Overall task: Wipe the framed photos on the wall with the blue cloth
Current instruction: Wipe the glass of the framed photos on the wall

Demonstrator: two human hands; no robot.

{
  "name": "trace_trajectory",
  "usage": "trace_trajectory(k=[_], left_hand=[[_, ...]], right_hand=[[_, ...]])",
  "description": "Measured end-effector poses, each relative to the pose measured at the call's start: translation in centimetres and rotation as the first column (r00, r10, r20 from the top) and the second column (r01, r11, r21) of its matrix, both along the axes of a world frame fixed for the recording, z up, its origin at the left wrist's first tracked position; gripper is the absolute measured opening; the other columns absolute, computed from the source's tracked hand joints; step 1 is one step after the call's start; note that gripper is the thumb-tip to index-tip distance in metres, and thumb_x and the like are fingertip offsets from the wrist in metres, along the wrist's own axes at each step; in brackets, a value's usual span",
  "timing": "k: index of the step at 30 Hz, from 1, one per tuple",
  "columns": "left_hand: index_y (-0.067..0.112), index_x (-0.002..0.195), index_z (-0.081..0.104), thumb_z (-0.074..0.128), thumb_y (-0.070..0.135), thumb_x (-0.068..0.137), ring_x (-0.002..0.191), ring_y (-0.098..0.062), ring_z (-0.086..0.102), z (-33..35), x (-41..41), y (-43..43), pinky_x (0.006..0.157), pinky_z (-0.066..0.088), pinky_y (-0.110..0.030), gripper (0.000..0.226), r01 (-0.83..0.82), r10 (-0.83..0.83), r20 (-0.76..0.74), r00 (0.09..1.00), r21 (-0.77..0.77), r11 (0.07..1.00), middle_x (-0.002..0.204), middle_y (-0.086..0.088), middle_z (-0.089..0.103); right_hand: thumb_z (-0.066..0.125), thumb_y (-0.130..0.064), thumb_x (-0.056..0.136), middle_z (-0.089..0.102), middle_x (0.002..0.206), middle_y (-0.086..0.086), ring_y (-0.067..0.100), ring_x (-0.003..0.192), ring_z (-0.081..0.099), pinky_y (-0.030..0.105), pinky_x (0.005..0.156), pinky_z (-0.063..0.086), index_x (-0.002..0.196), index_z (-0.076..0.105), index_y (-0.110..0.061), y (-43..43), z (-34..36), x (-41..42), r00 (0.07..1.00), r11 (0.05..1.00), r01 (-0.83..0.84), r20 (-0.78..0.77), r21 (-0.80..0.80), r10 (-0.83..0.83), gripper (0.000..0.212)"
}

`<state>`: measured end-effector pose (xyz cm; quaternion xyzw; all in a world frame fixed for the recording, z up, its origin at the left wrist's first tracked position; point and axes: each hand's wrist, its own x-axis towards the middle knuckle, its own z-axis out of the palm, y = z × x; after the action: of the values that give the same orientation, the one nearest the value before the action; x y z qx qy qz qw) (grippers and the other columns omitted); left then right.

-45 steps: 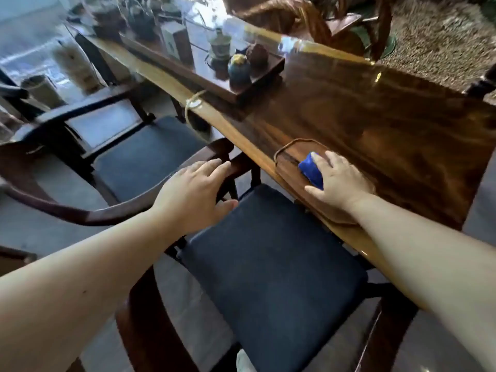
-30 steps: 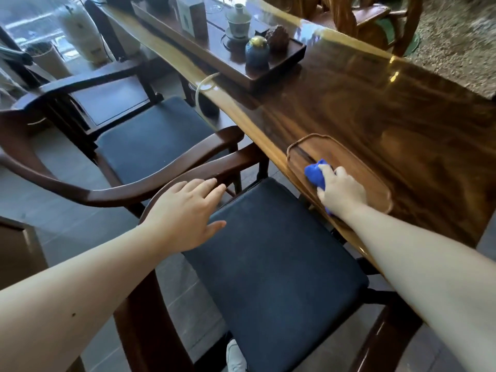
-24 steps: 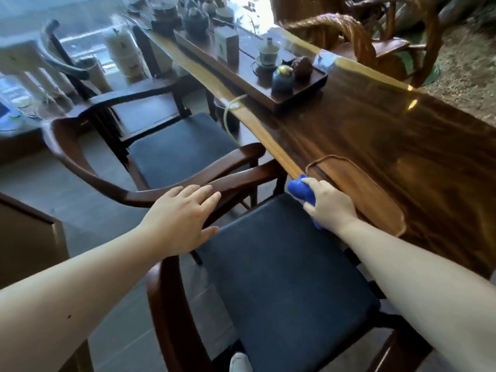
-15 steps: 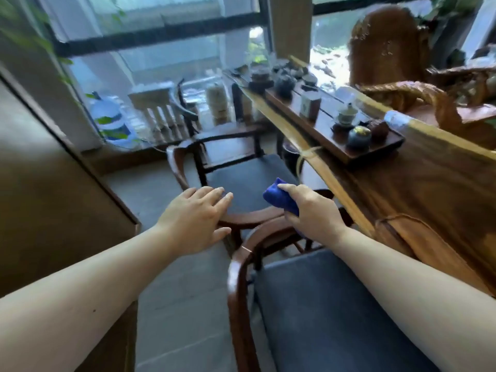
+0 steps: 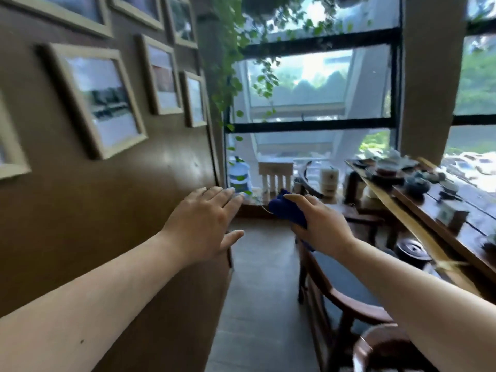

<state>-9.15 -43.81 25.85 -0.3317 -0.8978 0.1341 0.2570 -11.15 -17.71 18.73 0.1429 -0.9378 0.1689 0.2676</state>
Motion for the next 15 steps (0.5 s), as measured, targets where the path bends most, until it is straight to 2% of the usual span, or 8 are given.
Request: trace_trajectory(k=[2,4,10,15], left_hand=[[0.011,0.133,0.049,0.040,0.059,0.082,0.119,-0.029,0.056,1.7,1.2,-3.4,0.099,0.047,-0.047,0.071,-0.044,0.045,-0.028,0.999,0.035,0.998,0.131,-0.013,0.059],[0.012,0.135,0.047,0.040,0.060,0.083,0.122,-0.028,0.054,3.0,2.3,-6.4,0.101,0.046,-0.047,0.072,-0.081,0.083,-0.055,0.995,0.046,0.996,0.134,-0.012,0.057],[0.012,0.134,0.047,0.050,0.058,0.083,0.122,-0.028,0.053,7.2,3.7,-14.2,0.103,0.043,-0.046,0.069,-0.189,0.194,-0.140,0.971,0.047,0.981,0.135,-0.011,0.057],[0.012,0.134,0.047,0.051,0.057,0.083,0.123,-0.030,0.052,10.3,5.4,-19.1,0.104,0.043,-0.048,0.068,-0.275,0.282,-0.216,0.935,0.063,0.959,0.134,-0.013,0.057]], right_hand=[[0.064,-0.031,0.080,0.058,0.120,0.002,0.031,0.095,0.060,0.039,0.065,0.049,0.135,0.040,-0.028,-4.0,1.9,-0.9,0.999,0.999,-0.047,-0.026,-0.017,0.047,0.060],[0.063,-0.032,0.082,0.057,0.122,0.001,0.027,0.098,0.060,0.036,0.066,0.048,0.135,0.039,-0.030,-7.8,3.6,-1.4,0.995,0.995,-0.085,-0.058,-0.050,0.082,0.059],[0.064,-0.027,0.081,0.057,0.127,-0.001,0.027,0.100,0.060,0.040,0.071,0.051,0.133,0.043,-0.032,-17.4,7.7,-2.4,0.974,0.962,-0.199,-0.149,-0.189,0.172,0.056],[0.064,-0.025,0.083,0.057,0.124,-0.005,0.020,0.095,0.058,0.033,0.067,0.045,0.131,0.042,-0.035,-23.5,10.7,-3.8,0.933,0.894,-0.341,-0.218,-0.289,0.286,0.053]])
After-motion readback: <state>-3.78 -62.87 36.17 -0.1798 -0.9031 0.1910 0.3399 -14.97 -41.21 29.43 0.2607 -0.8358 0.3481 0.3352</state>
